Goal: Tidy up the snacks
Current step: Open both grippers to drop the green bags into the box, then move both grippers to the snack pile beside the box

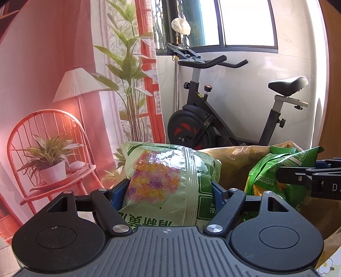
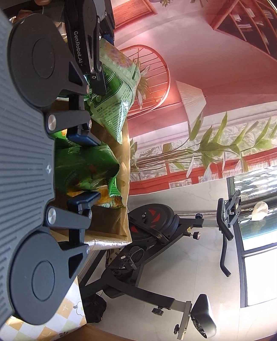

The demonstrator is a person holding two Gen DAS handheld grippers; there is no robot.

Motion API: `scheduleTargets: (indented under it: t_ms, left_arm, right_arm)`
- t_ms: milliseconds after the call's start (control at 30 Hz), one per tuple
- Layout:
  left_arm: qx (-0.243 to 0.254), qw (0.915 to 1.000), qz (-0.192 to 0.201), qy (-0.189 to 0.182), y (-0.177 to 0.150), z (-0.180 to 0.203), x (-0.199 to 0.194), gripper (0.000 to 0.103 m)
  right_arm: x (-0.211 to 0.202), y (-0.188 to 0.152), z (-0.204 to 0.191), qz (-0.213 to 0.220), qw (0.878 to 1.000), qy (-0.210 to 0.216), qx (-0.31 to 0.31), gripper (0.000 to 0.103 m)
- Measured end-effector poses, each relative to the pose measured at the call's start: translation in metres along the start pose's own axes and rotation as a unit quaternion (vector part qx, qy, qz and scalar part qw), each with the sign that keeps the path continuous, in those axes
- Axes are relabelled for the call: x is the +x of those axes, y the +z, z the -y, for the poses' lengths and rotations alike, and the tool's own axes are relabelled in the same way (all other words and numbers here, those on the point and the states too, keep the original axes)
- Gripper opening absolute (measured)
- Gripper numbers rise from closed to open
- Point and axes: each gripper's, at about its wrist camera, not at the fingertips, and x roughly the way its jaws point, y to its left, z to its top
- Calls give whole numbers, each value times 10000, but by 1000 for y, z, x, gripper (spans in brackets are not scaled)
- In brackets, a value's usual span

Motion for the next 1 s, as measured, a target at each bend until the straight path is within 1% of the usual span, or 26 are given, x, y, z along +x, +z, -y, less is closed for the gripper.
scheduleTargets:
  t_ms: [33, 133, 267, 400, 467, 600, 767, 900, 1000]
  left_arm:
    - [0, 10000, 12, 3, 1, -2, 0, 81]
    - [-8, 10000, 96, -21, 4, -3, -6, 87]
    - [-83, 9997, 218, 7, 9, -5, -18, 88]
    - [-205, 9995, 258, -14, 10, -8, -30, 88]
    - [-245, 9993, 281, -32, 10, -9, -38, 88]
    - [-358, 9989, 274, -84, 7, -13, -53, 88]
    - [-697, 9971, 215, -196, -4, -23, -73, 88]
    - [-808, 9963, 234, -173, -17, -31, -90, 88]
    - [-902, 9955, 236, -160, -27, -39, -103, 88]
  right_arm:
    - [-1, 0, 0, 11, 10000, -24, 13, 56]
    - [-5, 3, 3, 66, 9999, -63, 91, 58]
    - [-14, 5, 3, 107, 9998, -131, 77, 63]
    - [-26, 4, 2, 110, 9997, -200, 34, 67]
    - [-33, 3, 1, 127, 9997, -224, -3, 71]
    - [-48, 0, -2, 188, 9994, -261, -120, 73]
    - [-64, -10, -11, 184, 9989, -306, -297, 74]
    - [-78, -25, -16, 180, 9985, -290, -438, 76]
    - [-86, -35, -19, 167, 9986, -236, -432, 77]
